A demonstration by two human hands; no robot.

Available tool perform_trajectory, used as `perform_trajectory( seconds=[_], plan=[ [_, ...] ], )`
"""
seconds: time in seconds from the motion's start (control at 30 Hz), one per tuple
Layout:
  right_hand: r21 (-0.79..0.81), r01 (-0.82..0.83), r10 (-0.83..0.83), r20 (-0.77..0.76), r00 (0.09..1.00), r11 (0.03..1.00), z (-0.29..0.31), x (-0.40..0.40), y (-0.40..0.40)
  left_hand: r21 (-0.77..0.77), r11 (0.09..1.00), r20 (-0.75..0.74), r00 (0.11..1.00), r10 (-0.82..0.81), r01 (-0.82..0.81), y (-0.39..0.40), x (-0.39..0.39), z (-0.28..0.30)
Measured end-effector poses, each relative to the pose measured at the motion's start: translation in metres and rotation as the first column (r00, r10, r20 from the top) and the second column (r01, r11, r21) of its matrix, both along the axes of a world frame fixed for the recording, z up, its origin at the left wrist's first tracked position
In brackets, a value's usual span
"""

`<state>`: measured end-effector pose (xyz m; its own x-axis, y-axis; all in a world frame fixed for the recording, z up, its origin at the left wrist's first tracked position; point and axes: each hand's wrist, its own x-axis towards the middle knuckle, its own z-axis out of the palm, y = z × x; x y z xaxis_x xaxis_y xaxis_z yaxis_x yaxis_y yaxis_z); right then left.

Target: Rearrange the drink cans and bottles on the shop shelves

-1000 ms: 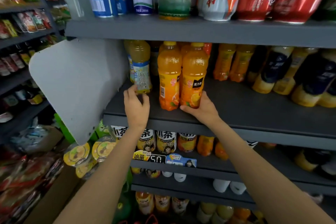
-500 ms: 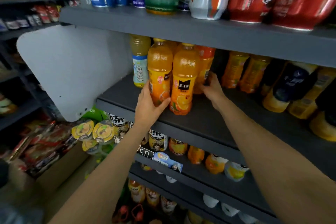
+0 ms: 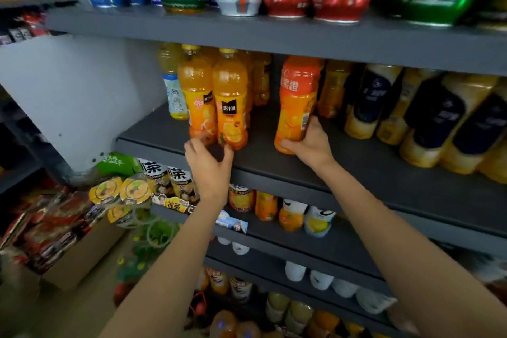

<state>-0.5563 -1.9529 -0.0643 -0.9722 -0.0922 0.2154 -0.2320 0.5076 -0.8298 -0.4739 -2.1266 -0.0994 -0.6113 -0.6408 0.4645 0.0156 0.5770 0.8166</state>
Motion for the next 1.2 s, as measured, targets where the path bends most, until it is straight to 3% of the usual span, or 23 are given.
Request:
perform_trajectory(
  seconds=[0.17,0.37,0.63,0.87,1.07,1.2],
  plan=[
    [0.095,0.071,-0.069,-0.021,0.997,0.993,0.006,0.054,0.054,-0.100,0.963,-0.066,0.964,-0.257,0.250,0.059,0.010,0.012],
    [0.161,0.254,-0.242,-0.092,0.966,0.954,0.007,0.114,0.143,-0.080,0.889,0.003,0.892,-0.452,0.451,0.128,0.018,0.021],
    [0.118,0.482,-0.470,-0.115,0.875,0.868,0.006,0.156,0.267,-0.064,0.758,0.040,0.761,-0.648,0.649,0.231,0.025,0.035],
    [0.029,0.660,-0.634,-0.247,0.733,0.751,-0.006,0.179,0.374,-0.165,0.729,0.088,0.746,-0.660,0.664,0.325,0.012,0.034],
    [0.196,0.630,-0.609,-0.160,0.777,0.752,0.007,0.157,0.480,-0.147,0.724,0.111,0.739,-0.665,0.674,0.441,-0.006,0.032],
    [0.241,0.589,-0.600,-0.033,0.799,0.771,0.015,0.124,0.528,0.010,0.774,0.122,0.767,-0.630,0.634,0.509,-0.015,0.029]
  ],
)
